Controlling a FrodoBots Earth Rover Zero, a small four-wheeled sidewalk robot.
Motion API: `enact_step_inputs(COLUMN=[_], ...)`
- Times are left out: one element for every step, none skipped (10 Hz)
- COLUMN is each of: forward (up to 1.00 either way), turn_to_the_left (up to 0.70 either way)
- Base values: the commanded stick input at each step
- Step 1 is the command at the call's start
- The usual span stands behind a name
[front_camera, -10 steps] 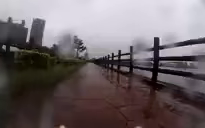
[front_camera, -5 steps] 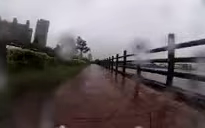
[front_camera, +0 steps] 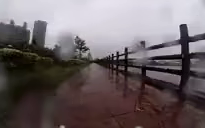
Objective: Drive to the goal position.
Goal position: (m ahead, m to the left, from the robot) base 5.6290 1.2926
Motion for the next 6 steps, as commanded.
enact_step_inputs(forward=[1.0, 1.0, 1.0, 1.0, 1.0, 1.0], turn_to_the_left=[0.0, 0.0, 0.0, 0.0, 0.0, 0.0])
